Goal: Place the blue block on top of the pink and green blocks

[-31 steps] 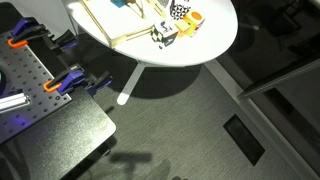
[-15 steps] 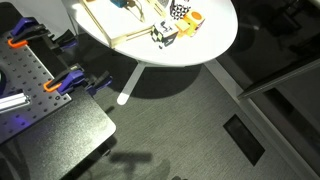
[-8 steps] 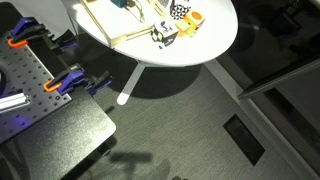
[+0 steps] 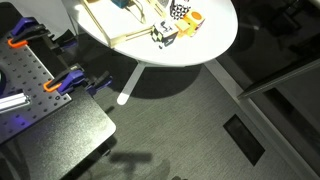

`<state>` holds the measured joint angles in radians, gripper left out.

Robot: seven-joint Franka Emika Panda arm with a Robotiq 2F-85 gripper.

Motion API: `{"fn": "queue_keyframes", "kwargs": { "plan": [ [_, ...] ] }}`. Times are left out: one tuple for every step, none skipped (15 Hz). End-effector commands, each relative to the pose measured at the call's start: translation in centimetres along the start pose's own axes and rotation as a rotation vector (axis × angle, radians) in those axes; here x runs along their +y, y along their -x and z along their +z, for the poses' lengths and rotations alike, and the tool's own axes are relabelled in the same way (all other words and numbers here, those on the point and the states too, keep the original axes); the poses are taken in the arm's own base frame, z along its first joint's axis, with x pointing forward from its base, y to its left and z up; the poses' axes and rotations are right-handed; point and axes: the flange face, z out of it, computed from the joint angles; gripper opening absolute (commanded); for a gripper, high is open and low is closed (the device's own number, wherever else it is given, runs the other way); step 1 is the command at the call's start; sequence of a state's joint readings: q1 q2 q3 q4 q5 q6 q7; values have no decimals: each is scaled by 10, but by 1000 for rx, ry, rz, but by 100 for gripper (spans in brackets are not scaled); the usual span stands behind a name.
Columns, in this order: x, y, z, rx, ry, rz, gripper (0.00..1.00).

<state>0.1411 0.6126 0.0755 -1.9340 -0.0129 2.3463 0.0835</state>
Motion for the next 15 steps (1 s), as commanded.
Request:
{"fn": "queue_keyframes", "kwargs": {
  "plan": [
    [1, 0, -19, 15, -9, 8, 31],
    [1, 1, -23, 21, -7, 8, 31],
    [1, 2, -28, 25, -8, 8, 31],
    [2, 2, -34, 29, -10, 8, 31],
    [1, 2, -40, 36, -11, 6, 31],
    [1, 2, -46, 44, -10, 5, 31],
    [0, 1, -52, 54, -8, 3, 31],
    [-3, 0, -59, 64, -6, -2, 31],
    [-5, 0, -65, 72, -6, -11, 31],
    [-9, 0, -70, 82, -3, -19, 31],
    [-15, 0, -76, 88, -3, -38, 31],
    [-19, 0, -80, 95, -3, -49, 31],
    [-26, 0, -84, 99, -3, -69, 31],
    [-34, 1, -88, 102, -2, -91, 31],
    [-40, 1, -90, 103, -2, -108, 31]
  ]
}}
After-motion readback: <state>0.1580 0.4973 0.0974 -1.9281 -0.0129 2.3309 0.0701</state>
